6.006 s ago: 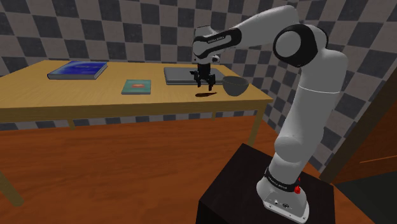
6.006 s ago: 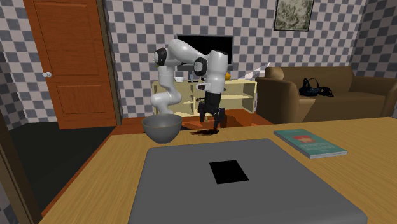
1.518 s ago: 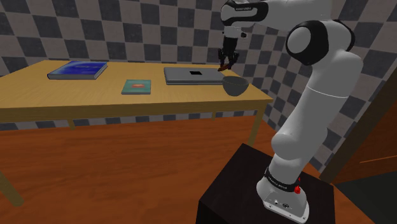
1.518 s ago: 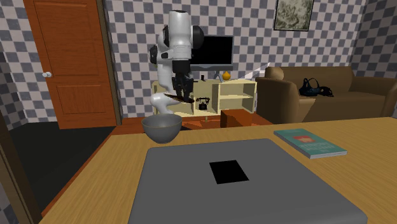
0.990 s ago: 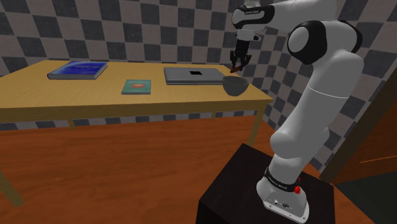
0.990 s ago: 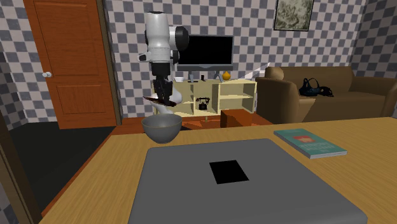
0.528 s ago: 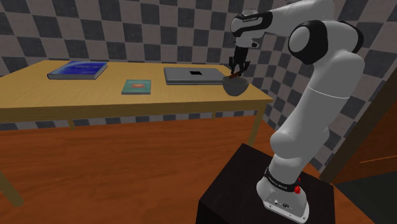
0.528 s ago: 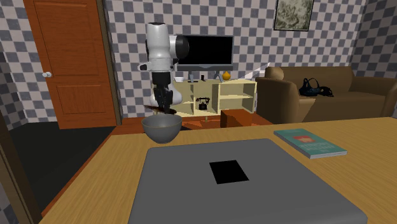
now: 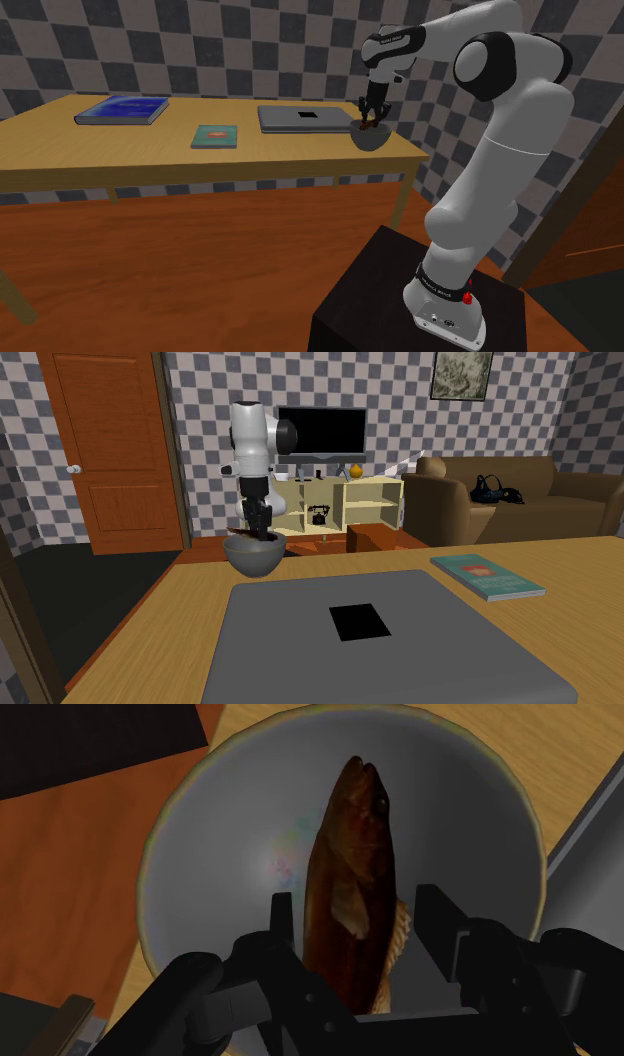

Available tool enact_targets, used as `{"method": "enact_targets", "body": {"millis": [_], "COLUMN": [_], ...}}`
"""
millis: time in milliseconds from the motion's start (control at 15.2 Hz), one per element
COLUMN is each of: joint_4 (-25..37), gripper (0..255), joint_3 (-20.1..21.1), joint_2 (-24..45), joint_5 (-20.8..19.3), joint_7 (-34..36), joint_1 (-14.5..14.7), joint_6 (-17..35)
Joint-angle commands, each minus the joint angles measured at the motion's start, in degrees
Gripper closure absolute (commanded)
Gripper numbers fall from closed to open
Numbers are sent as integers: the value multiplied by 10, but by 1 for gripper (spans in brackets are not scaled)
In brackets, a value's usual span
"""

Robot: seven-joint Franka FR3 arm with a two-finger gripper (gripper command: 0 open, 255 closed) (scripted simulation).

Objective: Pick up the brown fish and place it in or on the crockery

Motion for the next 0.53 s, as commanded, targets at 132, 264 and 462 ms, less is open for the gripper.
{"method": "enact_targets", "body": {"millis": [132, 264, 462], "joint_4": [-1, -1, -1], "gripper": [255, 0, 0], "joint_3": [0, 0, 0], "joint_2": [0, 0, 0], "joint_5": [0, 0, 0], "joint_7": [0, 0, 0], "joint_1": [0, 0, 0], "joint_6": [1, 1, 1]}}
